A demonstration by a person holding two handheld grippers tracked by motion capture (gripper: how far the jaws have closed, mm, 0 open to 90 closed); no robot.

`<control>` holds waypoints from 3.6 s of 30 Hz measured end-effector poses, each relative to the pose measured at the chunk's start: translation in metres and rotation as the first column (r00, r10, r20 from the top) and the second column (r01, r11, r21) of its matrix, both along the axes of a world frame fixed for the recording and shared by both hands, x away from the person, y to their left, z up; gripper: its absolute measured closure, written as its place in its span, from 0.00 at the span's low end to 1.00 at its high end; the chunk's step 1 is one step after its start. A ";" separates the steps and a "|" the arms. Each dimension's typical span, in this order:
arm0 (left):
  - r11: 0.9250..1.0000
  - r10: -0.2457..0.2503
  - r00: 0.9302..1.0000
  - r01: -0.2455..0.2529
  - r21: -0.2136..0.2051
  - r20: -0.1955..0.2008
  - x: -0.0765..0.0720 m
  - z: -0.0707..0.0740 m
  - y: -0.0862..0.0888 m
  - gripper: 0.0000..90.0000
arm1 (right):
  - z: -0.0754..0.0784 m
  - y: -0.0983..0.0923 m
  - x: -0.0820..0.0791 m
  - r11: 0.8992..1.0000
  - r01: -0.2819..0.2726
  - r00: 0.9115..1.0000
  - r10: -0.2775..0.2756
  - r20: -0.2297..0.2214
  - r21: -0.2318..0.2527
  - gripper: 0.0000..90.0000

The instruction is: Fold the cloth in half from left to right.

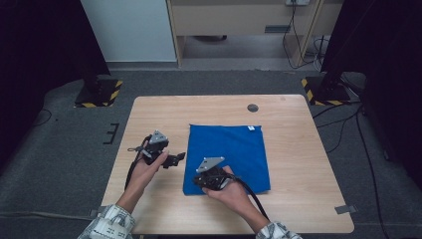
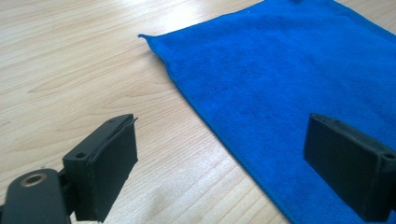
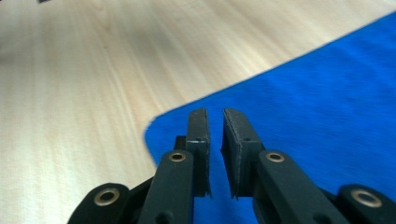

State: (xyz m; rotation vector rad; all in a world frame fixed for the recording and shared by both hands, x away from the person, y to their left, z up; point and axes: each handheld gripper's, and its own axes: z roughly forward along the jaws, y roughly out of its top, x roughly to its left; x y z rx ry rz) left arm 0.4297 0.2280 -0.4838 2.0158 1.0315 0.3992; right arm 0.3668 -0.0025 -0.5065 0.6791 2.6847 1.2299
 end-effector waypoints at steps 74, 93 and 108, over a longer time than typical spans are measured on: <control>0.996 0.080 0.993 -0.075 0.051 -0.092 0.109 -0.040 -0.014 0.57 | -0.011 0.058 -0.047 0.999 0.037 0.999 -0.037 0.014 0.008 0.96; 0.998 0.061 0.990 -0.063 -0.007 -0.129 0.104 -0.030 -0.020 0.99 | -0.002 0.055 -0.054 0.998 0.055 0.997 -0.056 0.048 0.022 0.96; 0.996 0.088 0.988 -0.092 -0.023 -0.126 0.098 -0.009 -0.009 0.99 | 0.012 0.063 -0.067 0.995 0.092 0.991 -0.095 0.098 0.029 0.96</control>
